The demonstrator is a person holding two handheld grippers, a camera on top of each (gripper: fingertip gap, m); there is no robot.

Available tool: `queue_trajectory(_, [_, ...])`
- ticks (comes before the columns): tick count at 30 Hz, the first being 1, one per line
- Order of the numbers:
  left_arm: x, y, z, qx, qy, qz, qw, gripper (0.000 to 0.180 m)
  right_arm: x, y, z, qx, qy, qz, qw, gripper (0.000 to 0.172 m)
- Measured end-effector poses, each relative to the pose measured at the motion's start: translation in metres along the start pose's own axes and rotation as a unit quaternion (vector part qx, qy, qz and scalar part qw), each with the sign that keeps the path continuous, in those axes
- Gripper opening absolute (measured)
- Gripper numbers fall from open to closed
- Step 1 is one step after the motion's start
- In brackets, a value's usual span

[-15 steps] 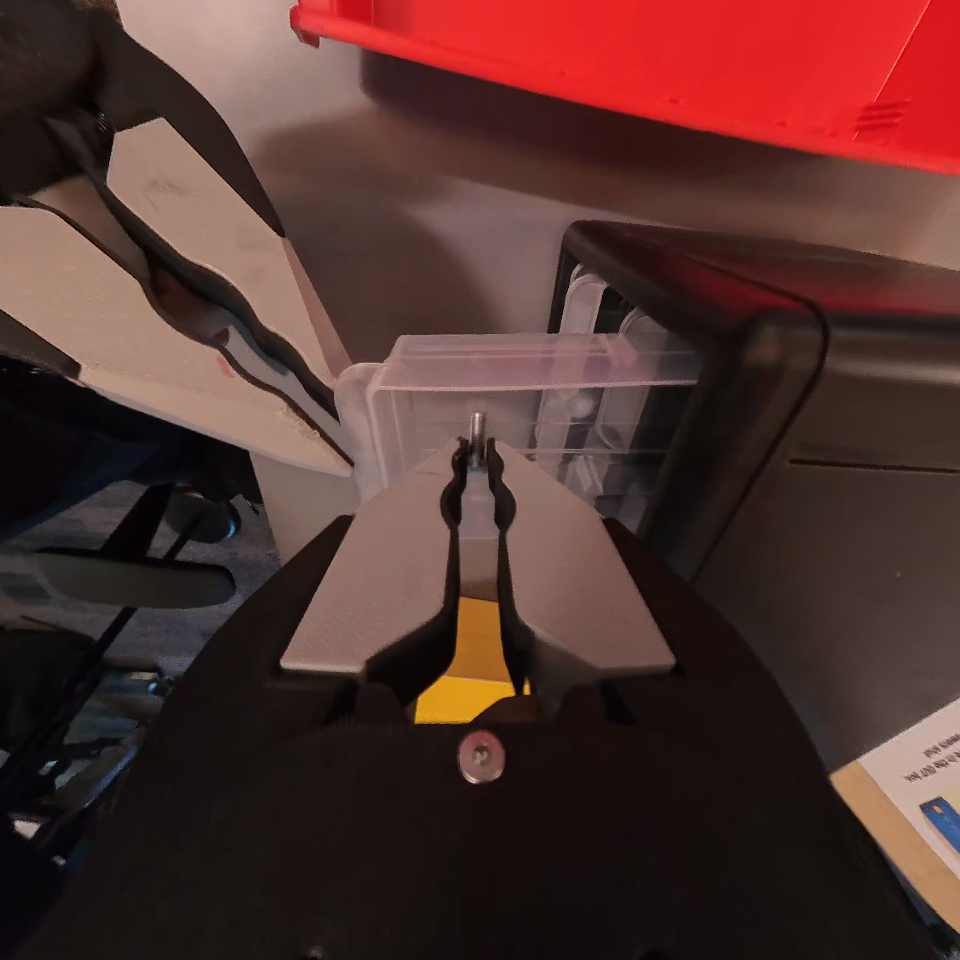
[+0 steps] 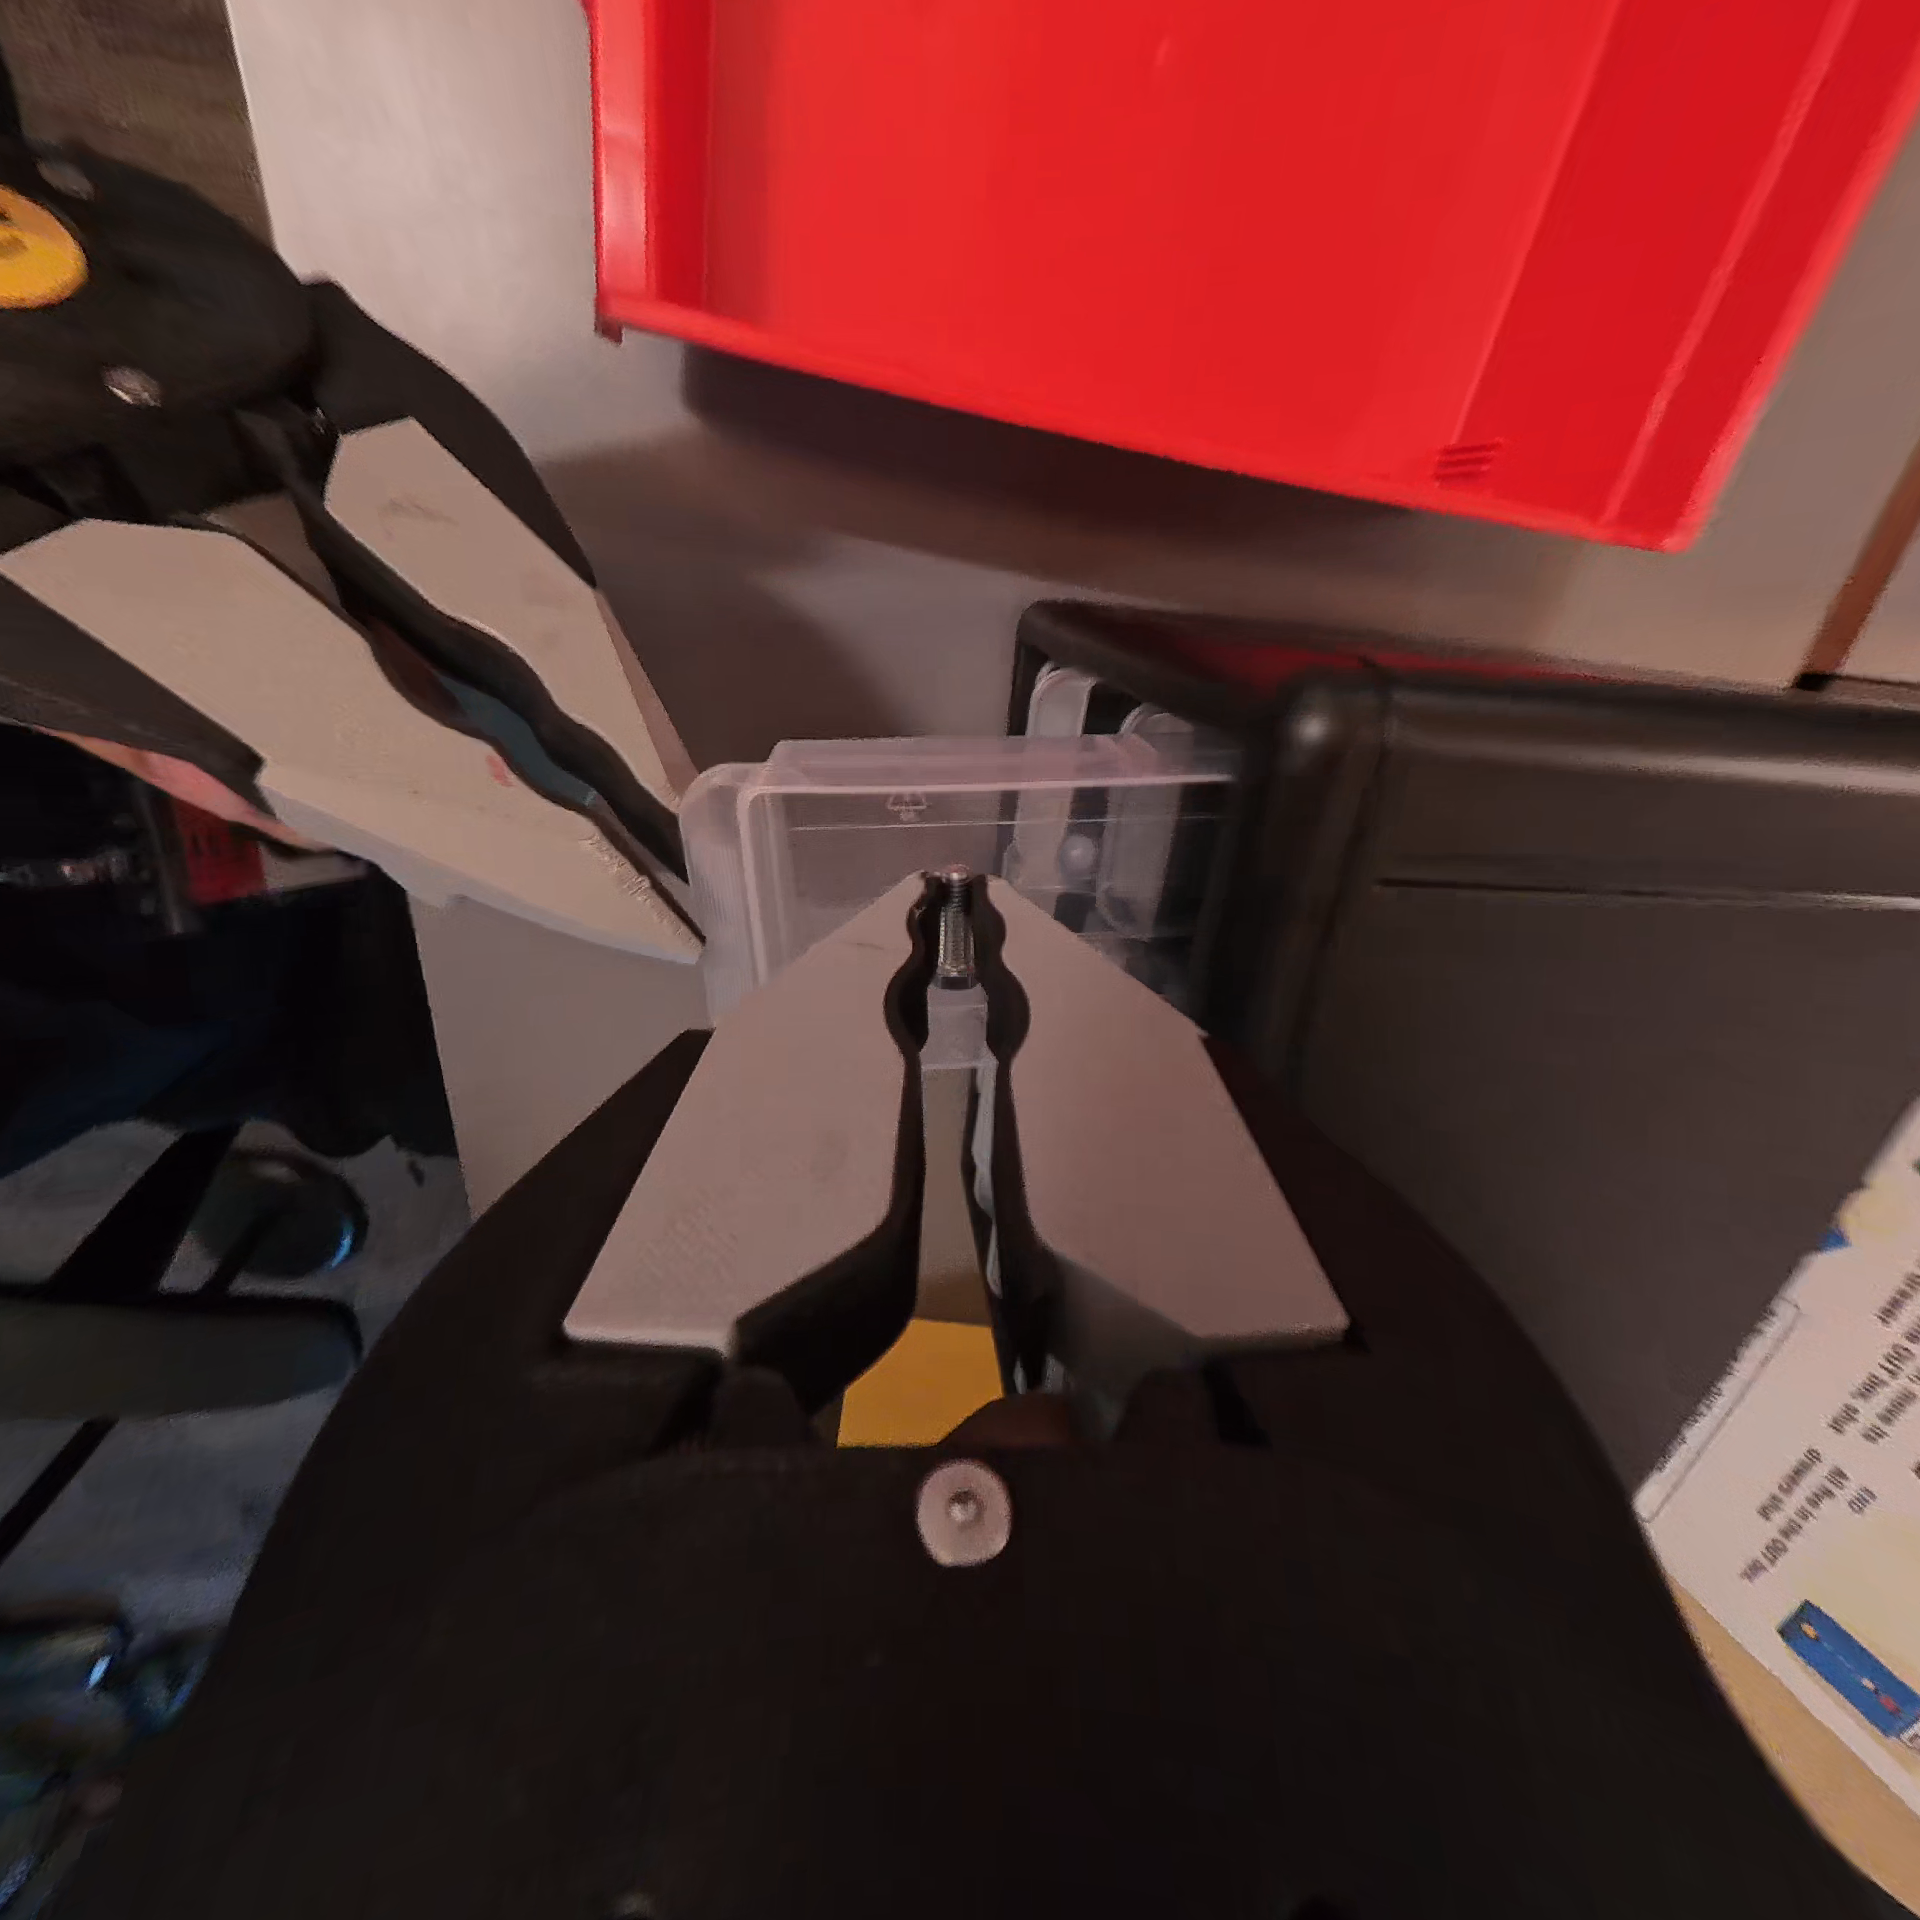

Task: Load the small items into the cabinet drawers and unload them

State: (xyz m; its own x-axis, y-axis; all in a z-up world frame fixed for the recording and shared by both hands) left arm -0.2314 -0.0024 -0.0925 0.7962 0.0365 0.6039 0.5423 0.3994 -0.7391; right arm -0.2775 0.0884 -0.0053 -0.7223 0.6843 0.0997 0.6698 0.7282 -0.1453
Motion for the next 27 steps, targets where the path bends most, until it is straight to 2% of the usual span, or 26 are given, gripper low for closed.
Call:
queue_trajectory(3, [0.0, 0.0, 0.001, -0.001, 0.001, 0.002, 1.0, 0.005, 0.0, 0.003, -0.03, 0.064, 0.021, 0.016, 0.998, 0.003])
queue_trajectory(6, [-0.001, 0.0, 0.002, -0.002, 0.003, 0.0, 1.0, 0.005, -0.008, 0.029, -0.072, 0.133, 0.035, 0.031, 0.99, 0.004])
queue_trajectory(9, [-0.003, -0.002, 0.007, -0.001, -0.001, 0.001, 1.0, 0.005, -0.005, 0.089, -0.106, 0.179, 0.063, 0.082, 0.978, 0.003])
queue_trajectory(11, [-0.007, -0.006, 0.012, -0.001, -0.003, 0.001, 1.0, 0.005, 0.002, 0.143, -0.112, 0.182, 0.086, 0.131, 0.971, 0.003])
queue_trajectory(14, [-0.018, -0.01, 0.022, -0.004, -0.013, 0.001, 1.0, 0.006, 0.02, 0.232, -0.09, 0.149, 0.116, 0.223, 0.956, 0.003])
queue_trajectory(17, [-0.028, -0.012, 0.033, -0.003, -0.014, -0.012, 1.0, 0.006, 0.048, 0.316, -0.045, 0.079, 0.152, 0.322, 0.931, 0.003])
queue_trajectory(19, [-0.032, -0.015, 0.041, -0.006, -0.024, -0.011, 1.0, 0.006, 0.066, 0.357, -0.013, 0.054, 0.154, 0.379, 0.911, 0.003])
queue_trajectory(23, [-0.038, -0.019, 0.052, -0.009, -0.046, -0.001, 0.999, 0.007, 0.1, 0.408, 0.044, 0.018, 0.156, 0.445, 0.882, 0.003])
queue_trajectory(27, [-0.042, -0.019, 0.052, -0.007, -0.038, -0.001, 0.999, 0.008, 0.125, 0.429, 0.089, -0.005, 0.144, 0.468, 0.872, 0.003])
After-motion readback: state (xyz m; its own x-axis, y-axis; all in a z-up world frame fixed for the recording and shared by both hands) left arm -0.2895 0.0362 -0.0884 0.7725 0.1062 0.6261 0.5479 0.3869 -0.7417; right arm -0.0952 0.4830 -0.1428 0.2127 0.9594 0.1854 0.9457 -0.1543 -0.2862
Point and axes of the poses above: each gripper's, where its closed fingertips meet, z out along the fingers, y out of its underside, x = y × z across the jaws, the point moved 8 cm from there along -z, back along the fingers, and after that the axes turned 10 degrees about z, right-handed, at the moved point
